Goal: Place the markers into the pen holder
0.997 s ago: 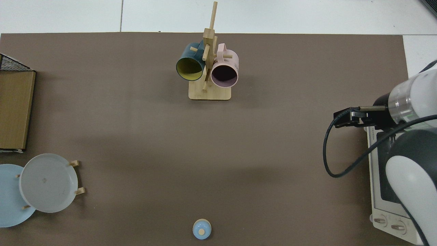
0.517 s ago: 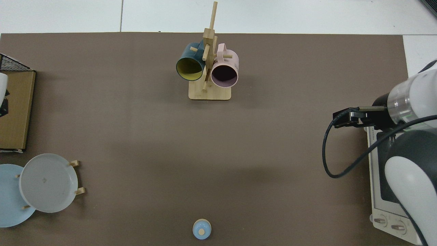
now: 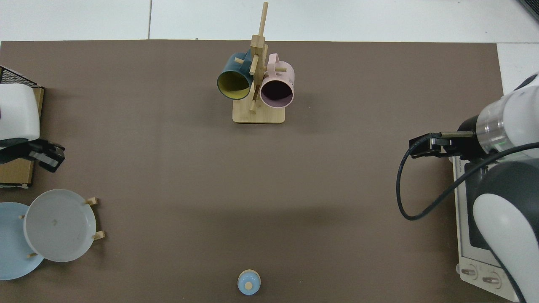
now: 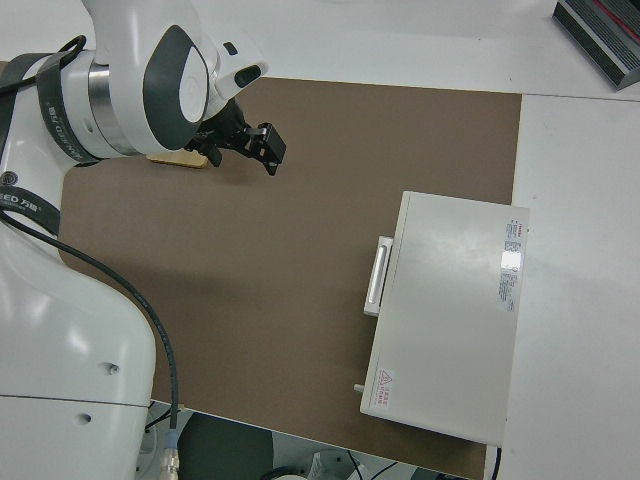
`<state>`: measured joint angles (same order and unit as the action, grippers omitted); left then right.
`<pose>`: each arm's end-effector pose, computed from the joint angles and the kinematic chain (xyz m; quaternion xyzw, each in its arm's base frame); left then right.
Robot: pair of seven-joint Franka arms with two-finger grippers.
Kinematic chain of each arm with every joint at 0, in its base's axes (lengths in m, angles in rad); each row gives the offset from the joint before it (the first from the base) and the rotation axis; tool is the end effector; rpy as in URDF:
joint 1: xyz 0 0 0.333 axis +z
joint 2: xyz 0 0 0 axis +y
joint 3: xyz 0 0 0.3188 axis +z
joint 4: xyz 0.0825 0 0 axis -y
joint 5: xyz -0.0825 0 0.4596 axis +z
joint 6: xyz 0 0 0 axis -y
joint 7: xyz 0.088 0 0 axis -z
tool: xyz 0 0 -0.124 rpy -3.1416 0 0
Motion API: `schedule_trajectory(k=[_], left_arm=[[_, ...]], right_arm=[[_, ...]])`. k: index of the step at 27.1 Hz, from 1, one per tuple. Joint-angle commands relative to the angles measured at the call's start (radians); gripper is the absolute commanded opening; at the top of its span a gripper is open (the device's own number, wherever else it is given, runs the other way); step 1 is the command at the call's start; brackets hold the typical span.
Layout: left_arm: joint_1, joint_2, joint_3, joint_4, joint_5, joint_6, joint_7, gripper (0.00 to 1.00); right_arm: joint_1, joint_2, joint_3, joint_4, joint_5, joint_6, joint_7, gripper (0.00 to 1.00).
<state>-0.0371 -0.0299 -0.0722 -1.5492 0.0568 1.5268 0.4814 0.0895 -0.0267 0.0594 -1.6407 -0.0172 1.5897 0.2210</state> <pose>0.6137 -0.0607 0.6370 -0.9567 0.2896 0.0018 0.0296 0.6150 0.0905 0.5904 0.9992 -0.0358 -0.0102 0.0115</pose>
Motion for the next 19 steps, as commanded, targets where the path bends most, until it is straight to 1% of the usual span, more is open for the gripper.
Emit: schedule_trajectory(k=[1,2,4,5,6,7,8,9,10,11,19], left_arm=[[-0.076,-0.016,0.084,-0.003,-0.051,-0.066,-0.113,0.07],[-0.081,-0.018,0.091,-0.002,-0.055,-0.076,-0.124,0.11],[-0.084,-0.019,0.091,0.006,-0.063,-0.092,-0.147,0.25],[-0.084,-0.019,0.091,0.012,-0.066,-0.099,-0.153,0.28],[-0.083,-0.019,0.091,0.018,-0.067,-0.114,-0.156,0.36],[-0.083,-0.019,0.091,0.026,-0.071,-0.128,-0.158,0.49],[-0.081,-0.019,0.091,0.029,-0.075,-0.132,-0.158,0.58],[-0.083,-0.019,0.092,0.032,-0.081,-0.137,-0.156,0.65],[-0.081,-0.019,0.094,0.032,-0.09,-0.138,-0.156,0.76],[-0.081,-0.019,0.095,0.032,-0.101,-0.145,-0.159,0.99],[-0.083,-0.018,0.095,0.049,-0.114,-0.172,-0.216,1.0]], right_arm=[[-0.014,-0.007,0.004,-0.008,0.008,0.018,-0.023,0.99],[-0.016,-0.007,0.004,-0.008,0.007,0.018,-0.023,0.99],[-0.016,-0.007,0.004,-0.008,0.008,0.018,-0.023,0.99],[-0.016,-0.007,0.005,-0.008,0.008,0.018,-0.023,0.99],[-0.016,-0.007,0.004,-0.008,0.008,0.018,-0.023,0.99],[-0.016,-0.007,0.004,-0.008,0.008,0.018,-0.023,0.99],[-0.016,-0.007,0.004,-0.008,0.007,0.018,-0.023,0.99],[-0.016,-0.007,0.004,-0.008,0.008,0.018,-0.023,0.99],[-0.016,-0.007,0.004,-0.008,0.008,0.018,-0.023,0.99],[-0.016,-0.007,0.004,-0.008,0.007,0.018,-0.023,0.99],[-0.016,-0.007,0.004,-0.008,0.008,0.018,-0.023,0.99]])
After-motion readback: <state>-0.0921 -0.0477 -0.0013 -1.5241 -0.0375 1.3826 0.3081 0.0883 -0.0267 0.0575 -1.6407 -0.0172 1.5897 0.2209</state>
